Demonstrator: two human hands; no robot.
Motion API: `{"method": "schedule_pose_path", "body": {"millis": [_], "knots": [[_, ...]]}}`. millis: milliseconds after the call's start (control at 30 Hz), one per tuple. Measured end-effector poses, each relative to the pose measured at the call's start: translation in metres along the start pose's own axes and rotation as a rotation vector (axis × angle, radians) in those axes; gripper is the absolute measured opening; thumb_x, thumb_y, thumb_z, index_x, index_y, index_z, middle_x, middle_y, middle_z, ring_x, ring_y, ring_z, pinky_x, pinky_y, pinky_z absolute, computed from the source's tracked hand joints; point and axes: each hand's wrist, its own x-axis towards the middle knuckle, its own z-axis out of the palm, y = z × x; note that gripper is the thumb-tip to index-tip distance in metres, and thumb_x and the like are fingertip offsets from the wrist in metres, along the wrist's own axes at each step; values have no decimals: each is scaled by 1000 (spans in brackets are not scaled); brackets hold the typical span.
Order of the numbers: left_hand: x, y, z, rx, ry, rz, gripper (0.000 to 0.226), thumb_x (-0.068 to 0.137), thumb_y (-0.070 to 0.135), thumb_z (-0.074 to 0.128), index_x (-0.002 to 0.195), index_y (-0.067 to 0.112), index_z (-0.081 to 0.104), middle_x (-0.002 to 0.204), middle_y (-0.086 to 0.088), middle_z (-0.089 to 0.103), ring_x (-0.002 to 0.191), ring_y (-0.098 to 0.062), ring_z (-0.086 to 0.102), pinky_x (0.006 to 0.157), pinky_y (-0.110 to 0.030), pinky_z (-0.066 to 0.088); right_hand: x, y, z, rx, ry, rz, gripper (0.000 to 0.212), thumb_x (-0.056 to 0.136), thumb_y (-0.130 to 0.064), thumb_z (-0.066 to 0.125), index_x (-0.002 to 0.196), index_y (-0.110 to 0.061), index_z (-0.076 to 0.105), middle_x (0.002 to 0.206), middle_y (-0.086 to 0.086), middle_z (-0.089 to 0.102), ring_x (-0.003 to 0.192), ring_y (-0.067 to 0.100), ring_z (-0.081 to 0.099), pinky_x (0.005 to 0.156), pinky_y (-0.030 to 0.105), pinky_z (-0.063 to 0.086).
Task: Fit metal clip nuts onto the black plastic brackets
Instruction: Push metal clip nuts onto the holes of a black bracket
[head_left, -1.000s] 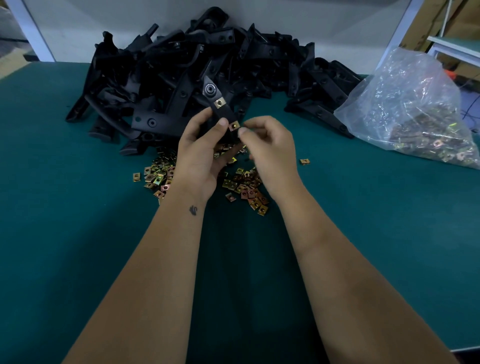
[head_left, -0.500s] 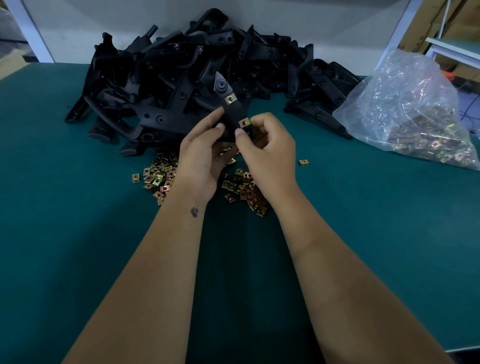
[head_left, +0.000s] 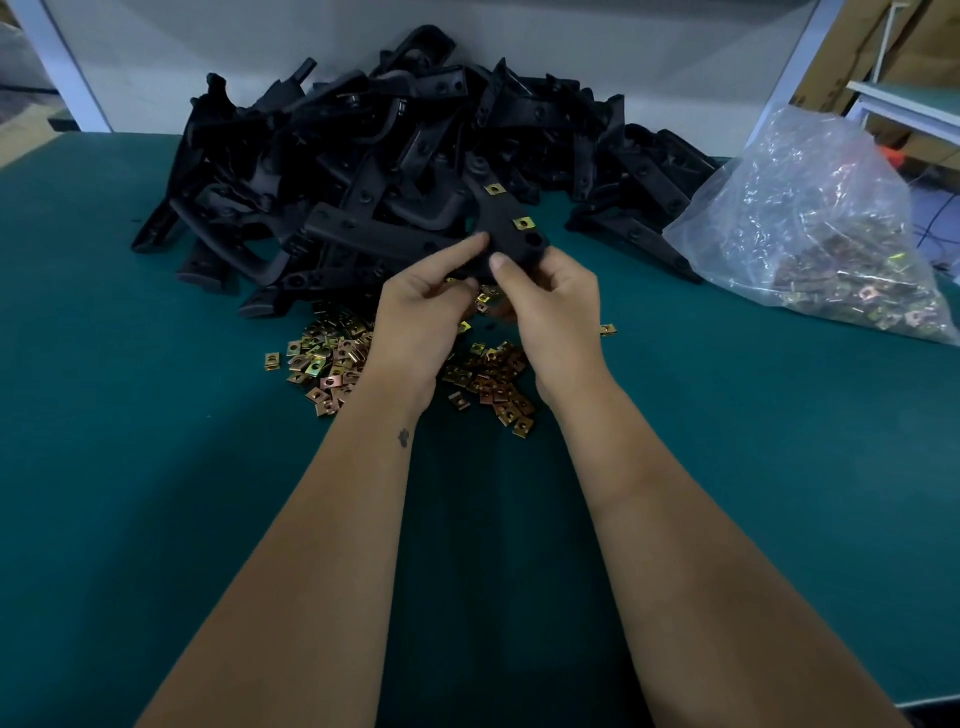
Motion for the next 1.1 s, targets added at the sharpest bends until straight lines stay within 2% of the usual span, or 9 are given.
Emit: {"method": "schedule_pose_path", "body": {"millis": [133, 267, 333, 433, 567, 700, 800, 900, 1100], "knots": [[0, 0, 0, -18, 96, 65, 39, 91, -5, 57, 107, 29, 67, 112, 1, 66, 99, -12, 67, 92, -34, 55, 5, -1, -7, 134, 100, 85, 15, 95, -10, 60, 87, -20, 68, 74, -7, 65, 61, 8, 58, 60, 24, 49], [5, 2, -5, -269, 246, -5, 67, 94, -5, 55, 141, 35, 28, 117, -7, 61, 101, -15, 65, 80, -28, 58, 10, -1, -16, 308, 164, 194, 11, 95, -12, 62, 89, -19, 67, 80, -2, 65, 58, 10, 56, 58, 24, 49], [7, 2, -6, -338, 284, -47, 76, 94, -3, 58, 150, 32, 19, 125, -12, 62, 99, -15, 66, 76, -26, 58, 11, -1, -18, 404, 170, 235, 11, 94, -12, 64, 87, -18, 67, 78, -3, 65, 59, 11, 56, 58, 23, 49], [8, 2, -6, -391, 296, -93, 67, 93, -3, 61, 146, 24, 30, 123, -14, 63, 81, -11, 67, 73, -25, 58, 10, -3, -16, 572, 170, 295, 12, 93, -8, 64, 83, -14, 64, 67, -4, 65, 58, 11, 57, 58, 22, 50], [4, 3, 0, -486, 287, -119, 50, 93, -6, 59, 136, 12, 40, 116, -12, 68, 83, -16, 72, 74, -30, 60, 5, -8, -7, 739, 181, 377, 11, 91, -3, 63, 82, -9, 63, 62, -1, 63, 55, 9, 59, 57, 20, 52], [-4, 6, 16, -513, 289, -149, 26, 94, -4, 58, 118, 4, 56, 117, -11, 70, 86, -18, 72, 72, -26, 58, -6, -14, 1, 722, 158, 410, 13, 94, -3, 60, 82, -8, 61, 61, 0, 63, 55, 9, 59, 55, 19, 53], [-14, 10, 46, -532, 301, -181, 27, 93, -3, 59, 118, 7, 60, 107, -5, 74, 91, -19, 70, 73, -26, 58, -10, -24, -8, 717, 224, 394, 14, 96, -8, 58, 82, -11, 57, 59, -2, 60, 52, 9, 56, 52, 20, 51], [-28, 13, 91, -487, 297, -201, 24, 91, -2, 61, 106, 17, 59, 97, 1, 73, 98, -20, 68, 89, -31, 57, -15, -33, -32, 660, 340, 346, 8, 98, -12, 57, 90, -12, 59, 62, -1, 61, 48, 9, 52, 51, 22, 47], [-74, 8, 187, -360, 152, -244, 23, 88, -4, 59, 99, 16, 58, 82, 1, 67, 49, -1, 60, 52, -17, 50, -38, -50, -124, 682, 610, 290, 12, 98, -11, 53, 107, -3, 58, 63, 6, 59, 46, 13, 49, 53, 27, 43]]}}
